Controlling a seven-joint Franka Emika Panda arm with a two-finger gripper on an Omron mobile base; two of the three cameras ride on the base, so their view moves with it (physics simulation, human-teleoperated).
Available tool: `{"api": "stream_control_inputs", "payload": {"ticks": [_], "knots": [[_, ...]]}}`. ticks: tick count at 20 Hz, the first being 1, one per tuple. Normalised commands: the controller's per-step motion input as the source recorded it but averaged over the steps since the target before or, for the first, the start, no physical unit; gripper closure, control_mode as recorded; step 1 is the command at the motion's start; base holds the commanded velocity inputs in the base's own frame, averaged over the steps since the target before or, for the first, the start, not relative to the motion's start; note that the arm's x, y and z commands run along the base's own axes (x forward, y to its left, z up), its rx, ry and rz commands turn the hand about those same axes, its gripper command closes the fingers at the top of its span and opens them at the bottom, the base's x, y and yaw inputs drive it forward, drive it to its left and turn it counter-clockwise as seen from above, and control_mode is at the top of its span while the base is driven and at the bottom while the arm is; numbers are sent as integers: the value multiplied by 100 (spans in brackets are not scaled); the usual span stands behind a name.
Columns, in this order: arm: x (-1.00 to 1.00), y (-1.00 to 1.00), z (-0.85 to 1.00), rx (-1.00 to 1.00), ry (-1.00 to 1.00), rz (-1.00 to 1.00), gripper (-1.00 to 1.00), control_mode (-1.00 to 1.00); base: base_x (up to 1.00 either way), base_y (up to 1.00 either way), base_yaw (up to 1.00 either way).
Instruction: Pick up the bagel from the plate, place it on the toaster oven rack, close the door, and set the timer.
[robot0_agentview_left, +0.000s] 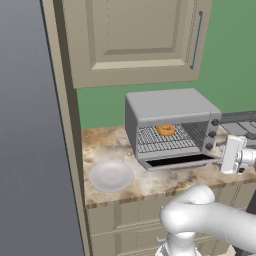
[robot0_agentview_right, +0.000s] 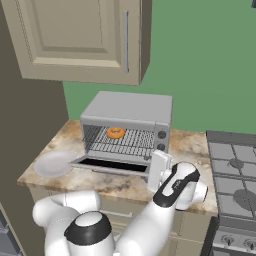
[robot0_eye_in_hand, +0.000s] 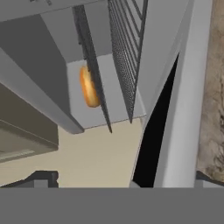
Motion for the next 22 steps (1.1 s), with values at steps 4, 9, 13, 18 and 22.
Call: {"api": "stream_control_inputs", "payload": {"ticks": [4, 9, 13, 18, 22], "knots": [[42, 70, 91, 6, -17, -29, -100, -100, 0, 0, 0], [46, 67, 99, 3, -20, -30, -100, -100, 0, 0, 0], [49, 67, 97, 3, -18, -30, -100, -100, 0, 0, 0], [52, 68, 100, 2, -15, -29, -100, -100, 0, 0, 0], [52, 65, 99, 0, -10, -28, -100, -100, 0, 0, 0]]}}
